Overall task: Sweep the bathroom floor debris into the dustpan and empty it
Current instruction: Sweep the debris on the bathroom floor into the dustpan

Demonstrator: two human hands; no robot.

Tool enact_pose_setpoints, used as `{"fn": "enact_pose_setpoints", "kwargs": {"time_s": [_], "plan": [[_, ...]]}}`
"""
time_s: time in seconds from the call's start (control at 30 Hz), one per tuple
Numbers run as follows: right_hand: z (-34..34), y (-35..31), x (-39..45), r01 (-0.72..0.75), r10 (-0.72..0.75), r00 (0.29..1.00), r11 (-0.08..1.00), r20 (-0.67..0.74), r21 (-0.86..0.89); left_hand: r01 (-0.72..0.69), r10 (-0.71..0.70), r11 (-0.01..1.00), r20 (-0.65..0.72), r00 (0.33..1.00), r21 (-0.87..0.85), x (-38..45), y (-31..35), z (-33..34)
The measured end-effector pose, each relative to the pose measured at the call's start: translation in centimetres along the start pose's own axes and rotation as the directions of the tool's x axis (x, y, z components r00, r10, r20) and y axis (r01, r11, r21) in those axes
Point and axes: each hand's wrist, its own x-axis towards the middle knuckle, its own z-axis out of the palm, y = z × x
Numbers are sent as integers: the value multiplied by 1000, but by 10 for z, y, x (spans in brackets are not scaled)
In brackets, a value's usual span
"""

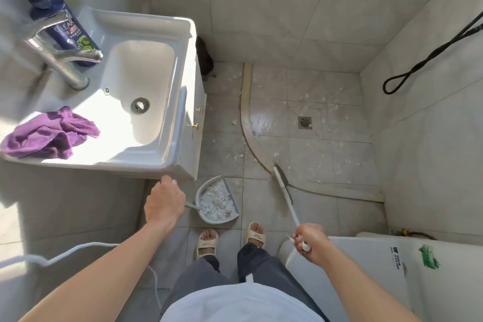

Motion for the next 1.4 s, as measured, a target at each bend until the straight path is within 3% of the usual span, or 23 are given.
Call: {"fn": "enact_pose_setpoints", "kwargs": {"time_s": [0.2,0.33,0.57,0.73,0.93,1.13,1.27,1.4], "plan": [[-20,-16,7,113,-63,982,953,179,-282,38,-39,997,12,999,72,12,6,6],[-53,-55,17,150,-85,963,957,257,-247,47,-43,995,-52,998,93,7,12,11],[-40,-62,19,268,-186,952,888,241,-373,92,-89,994,-55,995,54,8,28,18],[-8,-37,16,183,-75,966,875,248,-449,90,-88,995,-50,995,41,10,24,13],[-55,-77,-3,108,-33,952,966,304,-233,69,-68,998,-60,996,9,2,14,11],[-52,-120,-13,321,-234,942,840,242,-437,68,-69,998,-46,997,-13,-10,3,8],[-2,-151,1,412,-331,911,743,247,-528,188,-198,977,-99,975,-103,-29,-20,-3],[61,-161,33,385,-322,922,701,215,-601,377,-411,894,-108,905,-242,-42,-49,-8]]}}
